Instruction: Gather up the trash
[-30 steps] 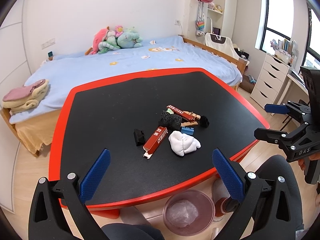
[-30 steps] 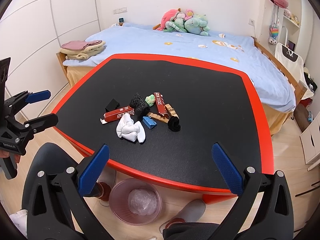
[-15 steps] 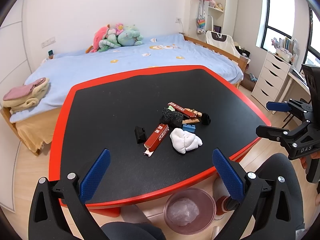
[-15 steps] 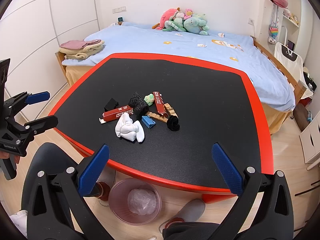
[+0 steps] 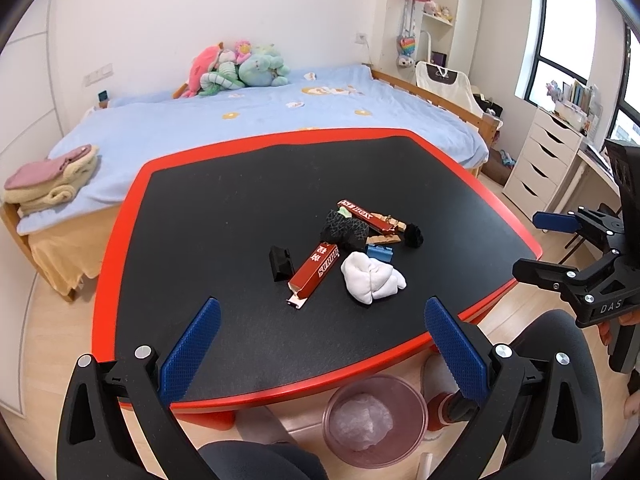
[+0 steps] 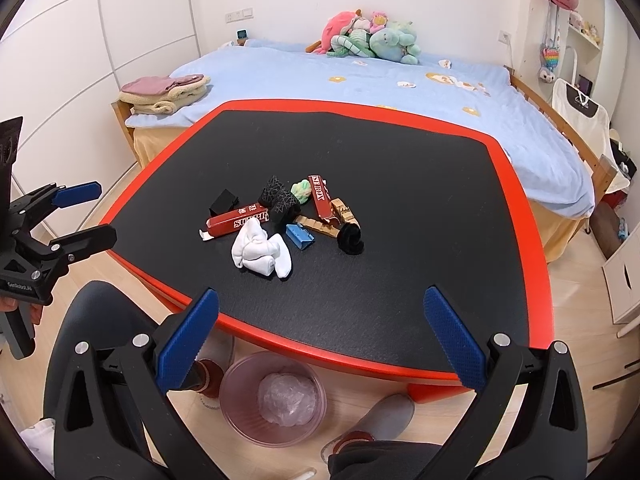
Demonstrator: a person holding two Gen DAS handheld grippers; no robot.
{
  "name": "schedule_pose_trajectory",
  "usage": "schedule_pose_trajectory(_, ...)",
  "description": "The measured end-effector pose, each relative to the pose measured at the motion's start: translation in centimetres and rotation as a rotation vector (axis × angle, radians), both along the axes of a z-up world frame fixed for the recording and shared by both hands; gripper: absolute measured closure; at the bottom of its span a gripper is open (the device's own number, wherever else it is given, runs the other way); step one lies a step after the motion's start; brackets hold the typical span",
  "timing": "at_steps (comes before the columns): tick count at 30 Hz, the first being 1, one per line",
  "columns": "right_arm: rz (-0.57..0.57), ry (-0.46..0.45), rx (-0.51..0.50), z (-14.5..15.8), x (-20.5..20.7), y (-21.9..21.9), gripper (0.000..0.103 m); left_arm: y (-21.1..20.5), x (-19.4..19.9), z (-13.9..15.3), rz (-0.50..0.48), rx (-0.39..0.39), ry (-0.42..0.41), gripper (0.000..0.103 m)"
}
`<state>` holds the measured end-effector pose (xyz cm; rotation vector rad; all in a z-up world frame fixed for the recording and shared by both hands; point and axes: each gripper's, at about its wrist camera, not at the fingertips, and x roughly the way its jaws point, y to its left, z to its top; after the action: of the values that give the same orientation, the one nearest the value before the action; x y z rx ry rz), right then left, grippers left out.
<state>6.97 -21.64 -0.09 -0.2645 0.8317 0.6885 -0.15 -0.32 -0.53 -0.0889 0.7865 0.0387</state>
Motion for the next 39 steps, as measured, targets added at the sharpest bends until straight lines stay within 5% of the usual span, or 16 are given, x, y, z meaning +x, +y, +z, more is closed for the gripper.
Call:
schedule_pose_trajectory(32, 0.05, 0.094, -0.086, -7.2, 11.6, 5.5, 0.004, 5.9, 13.7, -9.4, 0.159, -0.047, 0.297, 0.012)
schedule_pose_trajectory(39, 0.066, 0.124, -0.109, -8.7, 12.5, 6.5, 0.036, 5.2, 14.2, -10.2, 0.154, -0.04, 0.306, 0.025)
